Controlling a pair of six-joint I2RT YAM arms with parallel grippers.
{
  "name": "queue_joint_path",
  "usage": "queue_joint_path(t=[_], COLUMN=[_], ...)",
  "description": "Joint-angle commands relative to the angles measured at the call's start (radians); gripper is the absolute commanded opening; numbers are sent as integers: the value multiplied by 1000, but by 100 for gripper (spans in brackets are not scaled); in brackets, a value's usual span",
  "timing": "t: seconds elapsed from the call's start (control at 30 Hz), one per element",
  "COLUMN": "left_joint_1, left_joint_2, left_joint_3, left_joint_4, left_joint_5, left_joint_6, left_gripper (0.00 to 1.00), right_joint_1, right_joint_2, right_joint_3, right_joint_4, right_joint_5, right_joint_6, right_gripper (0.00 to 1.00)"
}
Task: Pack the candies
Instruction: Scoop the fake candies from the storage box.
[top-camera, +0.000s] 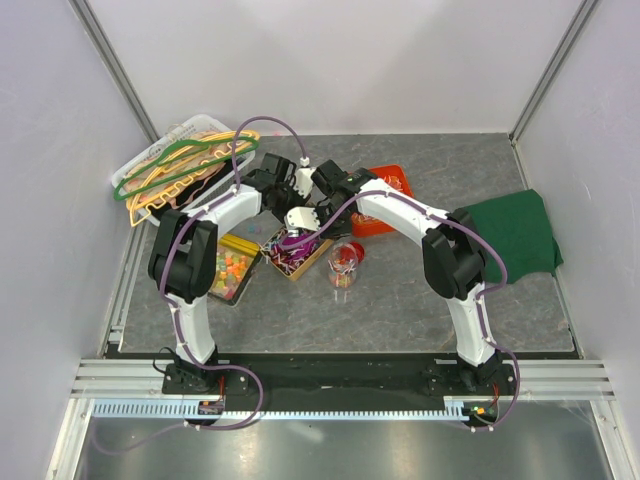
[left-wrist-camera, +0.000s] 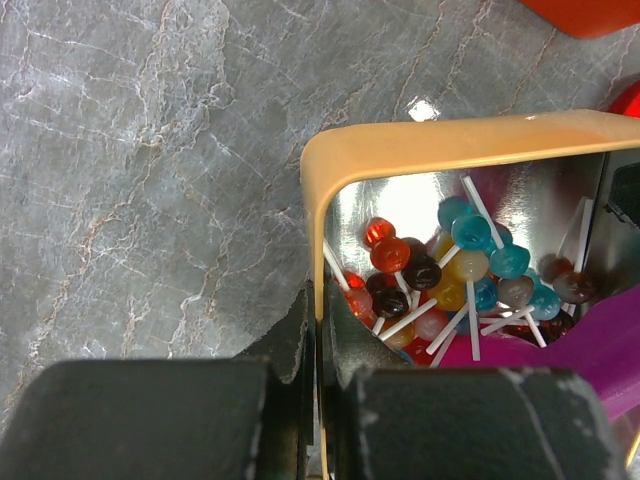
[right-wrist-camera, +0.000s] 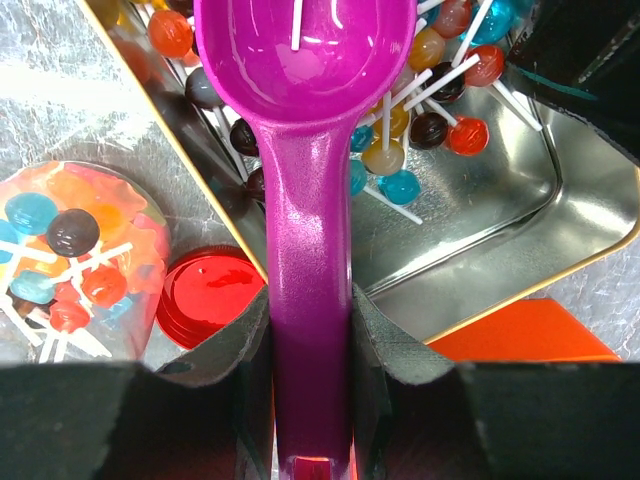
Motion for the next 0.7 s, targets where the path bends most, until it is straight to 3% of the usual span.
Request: queue_joint_path(t=[0.0, 0.67], left_joint_1=[-4, -4], left_joint_2=[-14, -18], left_joint_3=[70, 44], left_joint_4=[-44, -72], left_joint_5=[152, 126], left_joint_6=[-20, -11], left_gripper=[2, 2], right_joint_1=[-22, -43], right_joint_2=[18, 36], right_joint_3=[3, 16], right_joint_4=[60, 48], right_joint_5=[9, 123], right_joint_6=[25, 0], right_gripper=[0, 0])
